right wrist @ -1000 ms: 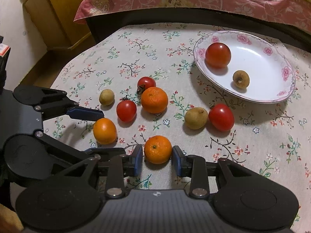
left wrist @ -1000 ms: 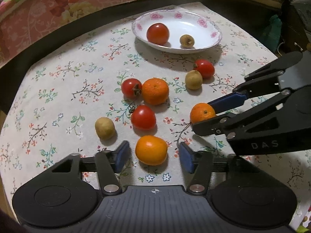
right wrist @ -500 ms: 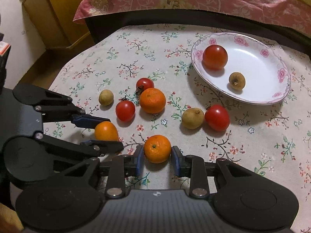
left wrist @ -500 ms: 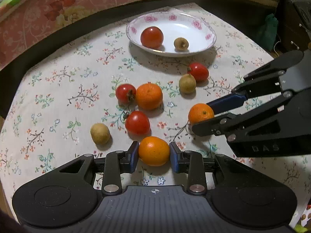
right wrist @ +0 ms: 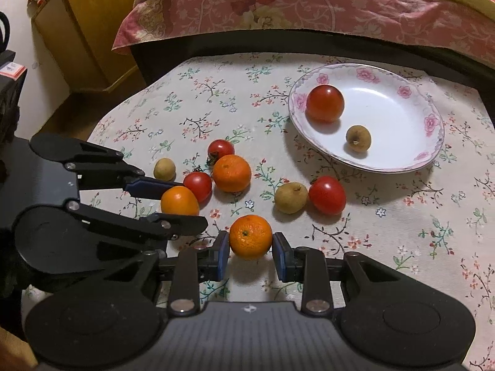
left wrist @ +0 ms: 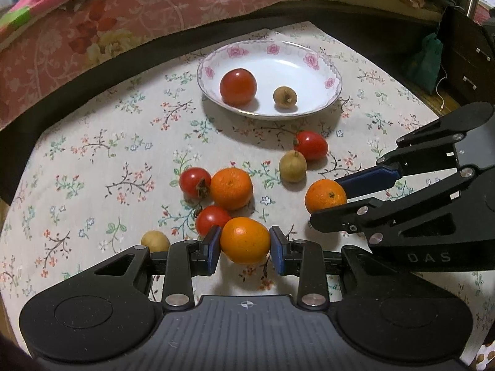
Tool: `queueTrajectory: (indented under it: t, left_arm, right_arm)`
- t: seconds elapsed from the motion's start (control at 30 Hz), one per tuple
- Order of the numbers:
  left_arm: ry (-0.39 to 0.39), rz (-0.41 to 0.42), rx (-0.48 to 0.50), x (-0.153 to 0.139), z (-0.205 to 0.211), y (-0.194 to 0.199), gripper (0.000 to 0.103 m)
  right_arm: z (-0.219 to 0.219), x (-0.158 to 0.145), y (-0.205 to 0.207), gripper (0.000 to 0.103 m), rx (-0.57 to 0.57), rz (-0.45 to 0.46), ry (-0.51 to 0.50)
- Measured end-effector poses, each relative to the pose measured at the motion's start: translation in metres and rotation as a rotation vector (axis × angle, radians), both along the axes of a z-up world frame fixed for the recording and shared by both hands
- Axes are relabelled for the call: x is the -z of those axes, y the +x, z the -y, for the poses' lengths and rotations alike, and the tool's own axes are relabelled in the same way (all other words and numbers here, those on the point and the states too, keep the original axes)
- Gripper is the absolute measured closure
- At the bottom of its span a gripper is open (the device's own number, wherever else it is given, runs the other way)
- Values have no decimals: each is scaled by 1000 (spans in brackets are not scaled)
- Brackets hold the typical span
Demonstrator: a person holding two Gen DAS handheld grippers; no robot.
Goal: Organize fruits
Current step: 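Carry both held tangerines toward the white plate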
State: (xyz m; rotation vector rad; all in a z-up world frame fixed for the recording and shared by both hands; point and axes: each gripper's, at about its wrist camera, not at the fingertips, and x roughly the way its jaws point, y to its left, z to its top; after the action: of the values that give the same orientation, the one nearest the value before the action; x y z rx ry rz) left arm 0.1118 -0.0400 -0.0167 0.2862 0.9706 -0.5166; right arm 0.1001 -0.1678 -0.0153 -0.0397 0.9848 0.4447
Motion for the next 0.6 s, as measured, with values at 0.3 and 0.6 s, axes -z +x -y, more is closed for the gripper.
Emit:
queueTrajectory:
  t: [0.3, 0.6]
  left_arm:
    - [-11, 21, -3, -8, 9, 7, 62]
    - [-38, 63, -8, -20, 23, 19, 63]
  right_arm:
    - [10, -6, 1, 73, 38, 10, 12]
    - [24, -21, 4, 72, 92, 50, 29]
